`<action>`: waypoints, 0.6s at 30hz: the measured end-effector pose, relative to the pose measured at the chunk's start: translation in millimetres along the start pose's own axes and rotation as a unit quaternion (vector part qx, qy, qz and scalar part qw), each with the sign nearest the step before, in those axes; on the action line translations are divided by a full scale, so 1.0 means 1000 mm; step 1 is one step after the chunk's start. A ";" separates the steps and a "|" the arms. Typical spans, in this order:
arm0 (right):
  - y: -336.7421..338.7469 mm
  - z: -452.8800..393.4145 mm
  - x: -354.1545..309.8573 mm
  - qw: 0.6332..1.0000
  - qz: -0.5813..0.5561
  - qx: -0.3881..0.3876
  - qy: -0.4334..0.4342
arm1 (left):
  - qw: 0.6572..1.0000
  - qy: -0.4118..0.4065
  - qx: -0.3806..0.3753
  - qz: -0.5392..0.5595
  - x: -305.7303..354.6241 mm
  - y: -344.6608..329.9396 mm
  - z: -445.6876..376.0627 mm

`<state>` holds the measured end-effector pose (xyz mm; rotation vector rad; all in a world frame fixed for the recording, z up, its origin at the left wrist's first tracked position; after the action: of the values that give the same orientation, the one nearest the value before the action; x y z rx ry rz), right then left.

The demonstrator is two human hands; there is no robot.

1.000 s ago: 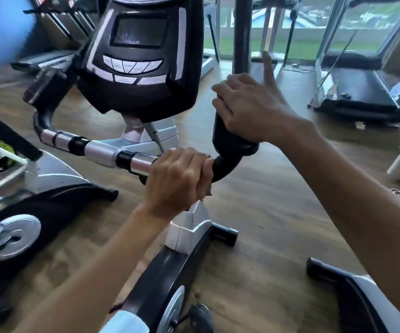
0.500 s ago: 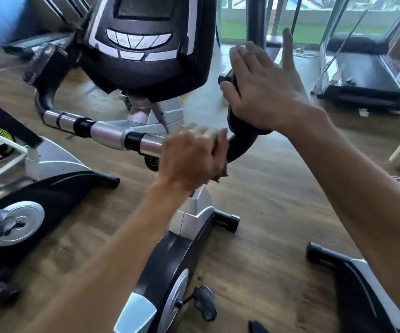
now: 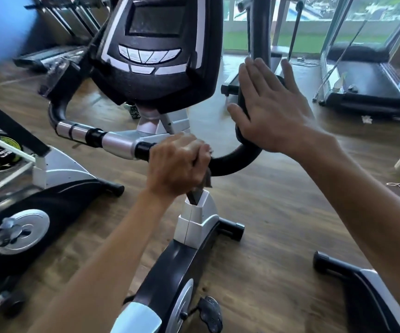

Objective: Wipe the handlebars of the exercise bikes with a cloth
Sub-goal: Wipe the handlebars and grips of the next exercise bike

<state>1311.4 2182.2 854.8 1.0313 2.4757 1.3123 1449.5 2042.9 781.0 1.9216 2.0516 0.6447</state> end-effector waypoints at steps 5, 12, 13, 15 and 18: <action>-0.003 0.011 -0.006 0.999 -0.026 0.035 -0.017 | 0.994 0.087 0.046 -0.055 -0.026 0.001 0.003; -0.005 0.016 -0.014 0.998 -0.004 0.057 -0.023 | 0.999 0.010 0.048 -0.007 0.004 -0.003 0.008; -0.005 0.018 -0.015 0.998 -0.001 0.060 -0.021 | 0.999 -0.005 0.042 0.007 -0.009 -0.001 0.006; -0.004 0.021 -0.017 0.998 0.004 0.058 -0.021 | 0.999 -0.005 0.035 0.010 -0.038 0.004 0.002; -0.004 0.030 -0.023 0.998 0.004 0.061 -0.026 | 0.999 0.025 0.043 0.019 -0.061 0.006 0.003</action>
<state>1339.3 2186.4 830.1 1.0879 2.5426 1.1340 1462.3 1982.7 774.3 2.0168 2.1099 0.6278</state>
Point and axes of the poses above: each hand's wrist, its own z-axis away from the middle knuckle, its own y-axis out of the back of the hand, x = y × z, the point moved 2 cm from there along -z, towards the middle knuckle, and after that the axes turned 14 degrees about x, right-handed, at the moved point
